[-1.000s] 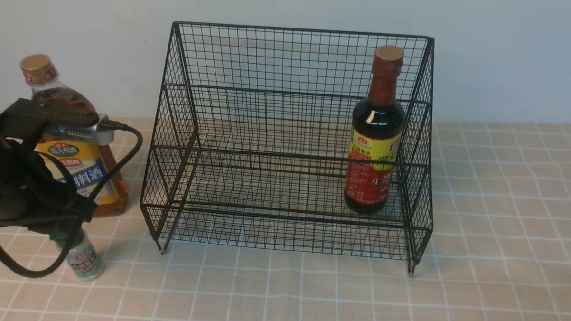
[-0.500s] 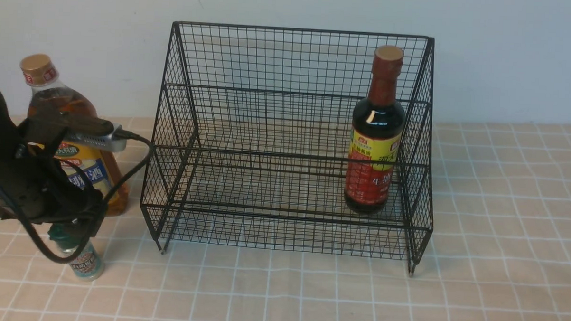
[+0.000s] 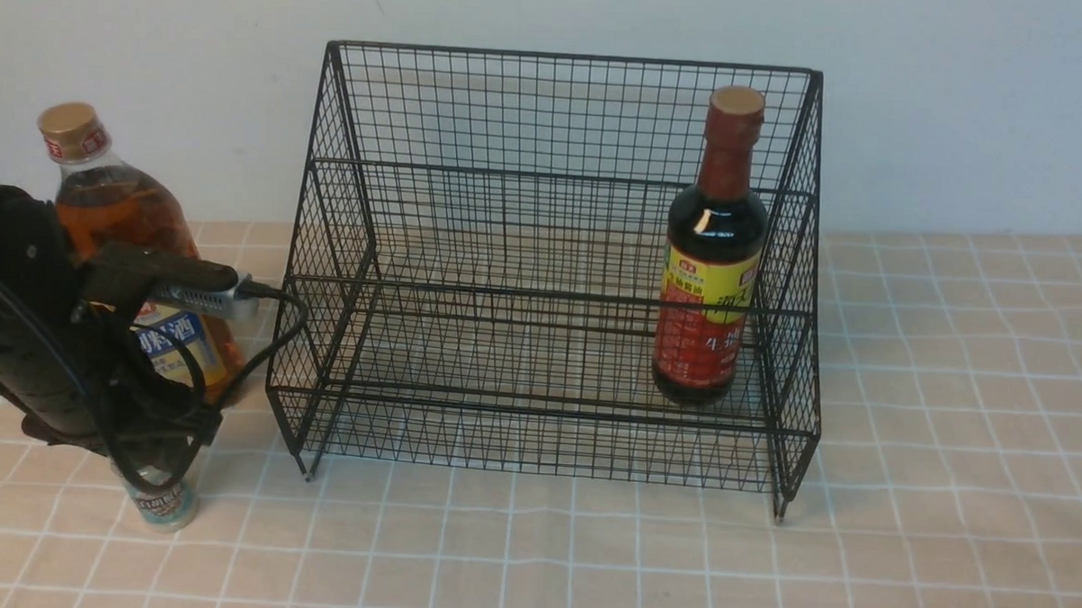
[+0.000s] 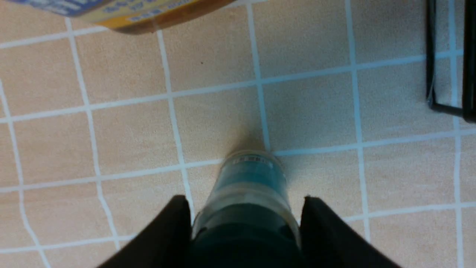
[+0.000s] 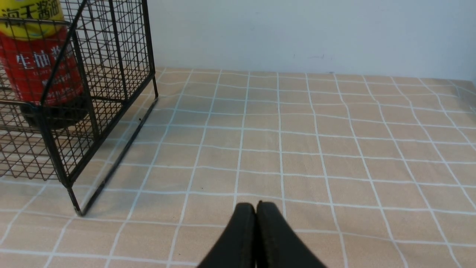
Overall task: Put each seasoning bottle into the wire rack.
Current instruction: Use the left arm to grab the condiment bottle closest to it, then use the left arm to put the condiment bottle back on the shelf
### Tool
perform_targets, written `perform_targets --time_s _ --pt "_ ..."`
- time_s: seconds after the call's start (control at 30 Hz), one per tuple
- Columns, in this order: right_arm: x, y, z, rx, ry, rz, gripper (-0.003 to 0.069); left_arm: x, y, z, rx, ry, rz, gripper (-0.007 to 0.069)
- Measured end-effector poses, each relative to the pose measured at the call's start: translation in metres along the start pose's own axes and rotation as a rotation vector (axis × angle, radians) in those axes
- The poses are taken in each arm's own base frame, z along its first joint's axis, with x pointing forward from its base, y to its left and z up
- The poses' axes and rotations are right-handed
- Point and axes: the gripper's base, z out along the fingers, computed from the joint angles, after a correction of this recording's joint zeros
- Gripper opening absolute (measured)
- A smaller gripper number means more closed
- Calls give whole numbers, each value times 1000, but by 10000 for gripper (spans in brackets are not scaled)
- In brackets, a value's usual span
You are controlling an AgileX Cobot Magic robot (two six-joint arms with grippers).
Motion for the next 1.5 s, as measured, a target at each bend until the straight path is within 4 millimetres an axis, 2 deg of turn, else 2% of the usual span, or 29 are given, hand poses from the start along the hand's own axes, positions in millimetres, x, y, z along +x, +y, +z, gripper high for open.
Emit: perform_targets --time_s 0.2,0.3,0.43,0.5,0.57,0.6,0.67,0.73,0.77,0.87,1.03,1.2,1.23,1.5 --pt "0 0 0 0 0 0 -12 5 -1 -4 14 66 -36 332" --pt "0 0 0 0 0 0 -12 7 -2 -28 33 103 -57 332" --pt "0 0 0 0 0 0 -12 8 -13 -86 43 13 -28 332" --pt "0 0 0 0 0 0 -12 9 -21 -105 46 -36 2 332" --pt "0 0 0 0 0 0 -12 10 -34 -125 56 -99 50 332" --pt "0 0 0 0 0 0 -12 9 -35 -126 58 -102 56 332" --pt "0 0 0 0 0 0 -12 8 -58 -150 85 -190 129 332" --pt "0 0 0 0 0 0 -12 6 -66 -155 103 -212 143 332" --pt "0 0 0 0 0 0 -12 1 -78 -159 127 -251 157 332" --pt "0 0 0 0 0 0 -12 -10 -94 -157 152 -283 173 332" --pt "0 0 0 0 0 1 -12 -40 -115 -137 167 -282 200 332" --pt "0 0 0 0 0 1 -12 -60 -121 -111 130 -242 225 332" --pt "0 0 0 0 0 1 -12 -66 -122 -101 109 -227 238 332" --pt "0 0 0 0 0 1 -12 -77 -126 -71 71 -186 267 332"
